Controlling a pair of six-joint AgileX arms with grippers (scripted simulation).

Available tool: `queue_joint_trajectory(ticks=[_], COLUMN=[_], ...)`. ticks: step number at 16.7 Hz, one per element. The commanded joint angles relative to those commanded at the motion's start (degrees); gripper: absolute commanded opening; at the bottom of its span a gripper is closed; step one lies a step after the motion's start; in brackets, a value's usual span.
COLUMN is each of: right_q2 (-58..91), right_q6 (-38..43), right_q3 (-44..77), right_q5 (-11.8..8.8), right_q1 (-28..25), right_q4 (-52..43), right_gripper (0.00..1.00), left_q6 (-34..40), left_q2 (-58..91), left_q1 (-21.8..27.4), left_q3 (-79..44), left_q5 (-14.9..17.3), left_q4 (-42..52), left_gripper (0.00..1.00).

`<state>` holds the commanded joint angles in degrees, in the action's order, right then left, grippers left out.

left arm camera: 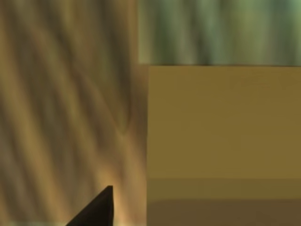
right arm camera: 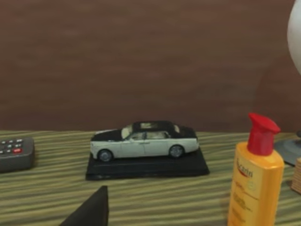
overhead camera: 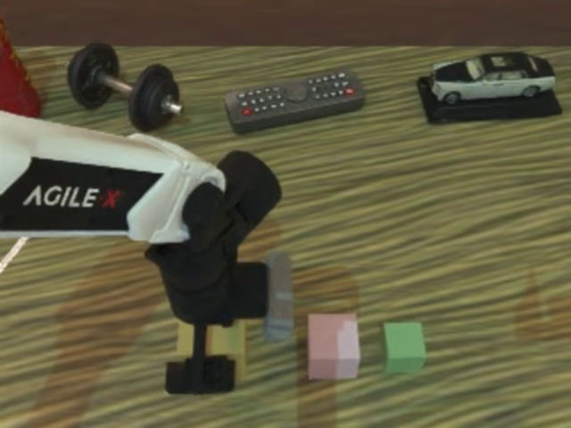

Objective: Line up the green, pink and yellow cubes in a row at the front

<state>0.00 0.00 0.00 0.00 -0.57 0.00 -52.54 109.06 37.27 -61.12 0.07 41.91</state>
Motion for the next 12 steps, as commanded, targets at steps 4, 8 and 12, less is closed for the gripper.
queue_joint_trajectory(ticks=[4, 8, 12], right_q2=[0.00, 0.00, 0.00], right_q6=[0.00, 0.00, 0.00], right_q3=[0.00, 0.00, 0.00], right_q5=[0.00, 0.00, 0.00], right_q1=[0.00, 0.00, 0.00], right_q4=[0.00, 0.00, 0.00], right_gripper=[1.00, 1.00, 1.00], left_q6=[-0.16, -0.01, 0.19], left_q2=[-0.42, -3.84, -6.94], left_q1=[-0.03, -0.63, -1.14], left_q3=[-0.79, -5.34, -8.63], left_q5=[-0.02, -0.03, -0.03], left_q4=[0.98, 9.70, 15.54], left_gripper=[1.00, 1.00, 1.00])
